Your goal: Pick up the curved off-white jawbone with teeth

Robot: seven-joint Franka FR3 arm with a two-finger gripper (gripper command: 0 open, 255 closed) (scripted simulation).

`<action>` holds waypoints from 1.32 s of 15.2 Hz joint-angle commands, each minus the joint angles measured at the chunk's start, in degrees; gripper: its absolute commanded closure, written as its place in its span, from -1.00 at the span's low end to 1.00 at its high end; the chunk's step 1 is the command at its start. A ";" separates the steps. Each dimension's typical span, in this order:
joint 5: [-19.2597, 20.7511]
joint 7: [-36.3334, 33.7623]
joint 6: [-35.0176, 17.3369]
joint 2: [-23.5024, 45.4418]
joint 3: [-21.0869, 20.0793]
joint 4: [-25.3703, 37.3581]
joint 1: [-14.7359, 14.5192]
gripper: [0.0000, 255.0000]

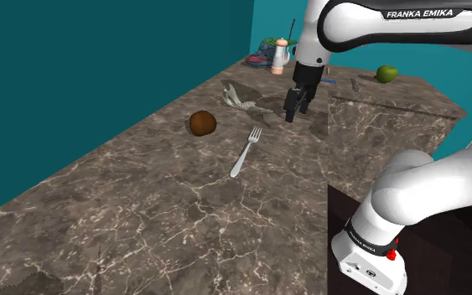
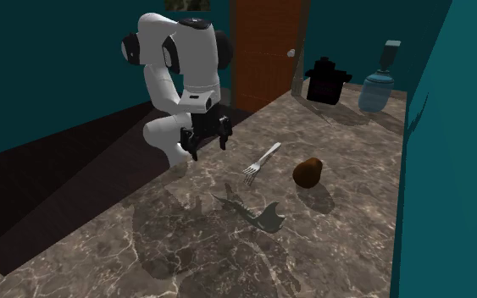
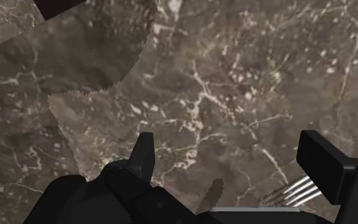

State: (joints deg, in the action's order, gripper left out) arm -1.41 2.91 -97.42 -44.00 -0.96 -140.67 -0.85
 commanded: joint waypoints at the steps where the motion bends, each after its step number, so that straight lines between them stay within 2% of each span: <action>1: 0.00 0.00 0.00 0.00 0.00 0.00 0.00 -1.00; 9: 1.98 8.06 -0.47 22.39 1.88 18.13 -1.28 -1.00; 18: 3.13 15.85 5.52 46.32 1.87 44.06 -2.36 -1.00; 20: 3.13 15.80 3.96 46.24 1.86 42.42 -2.34 -1.00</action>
State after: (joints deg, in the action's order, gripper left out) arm 1.70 18.49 -93.09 1.48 0.91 -98.56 -3.18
